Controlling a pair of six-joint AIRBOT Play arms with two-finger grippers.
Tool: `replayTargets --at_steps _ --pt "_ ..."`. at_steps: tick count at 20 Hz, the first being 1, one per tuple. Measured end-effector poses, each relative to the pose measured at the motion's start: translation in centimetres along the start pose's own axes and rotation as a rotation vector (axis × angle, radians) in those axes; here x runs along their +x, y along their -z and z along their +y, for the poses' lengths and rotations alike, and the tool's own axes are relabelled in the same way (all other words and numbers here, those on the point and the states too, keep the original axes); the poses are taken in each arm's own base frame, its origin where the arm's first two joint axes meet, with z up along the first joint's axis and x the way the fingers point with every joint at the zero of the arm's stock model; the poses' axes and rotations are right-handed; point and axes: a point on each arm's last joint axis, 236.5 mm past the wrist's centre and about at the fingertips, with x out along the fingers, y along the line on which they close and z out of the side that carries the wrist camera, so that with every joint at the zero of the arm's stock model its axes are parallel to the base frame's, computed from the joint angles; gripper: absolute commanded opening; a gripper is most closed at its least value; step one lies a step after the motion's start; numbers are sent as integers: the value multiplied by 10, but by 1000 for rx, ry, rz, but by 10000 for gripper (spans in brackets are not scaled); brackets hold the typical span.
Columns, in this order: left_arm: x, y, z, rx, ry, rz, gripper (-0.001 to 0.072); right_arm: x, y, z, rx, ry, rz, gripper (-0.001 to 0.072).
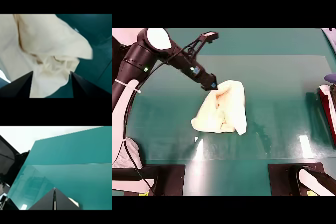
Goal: Fold the shirts.
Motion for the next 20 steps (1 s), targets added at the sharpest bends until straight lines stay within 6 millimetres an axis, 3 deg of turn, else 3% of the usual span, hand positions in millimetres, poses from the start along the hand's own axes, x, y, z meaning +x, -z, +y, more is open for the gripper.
replayTargets --at_steps 5,12,15,20 --pt "-6 64 46 -198 -4 144 554 0 1 0 0 1 6 17" --pt "20 179 84 -446 -44 171 555 0 3 -1 -2 3 14 17" --pt "39 203 86 -496 -41 159 555 0 4 -1 -2 3 18 17" --pt "66 207 89 -487 -67 113 555 0 10 0 -3 -1 42 17"
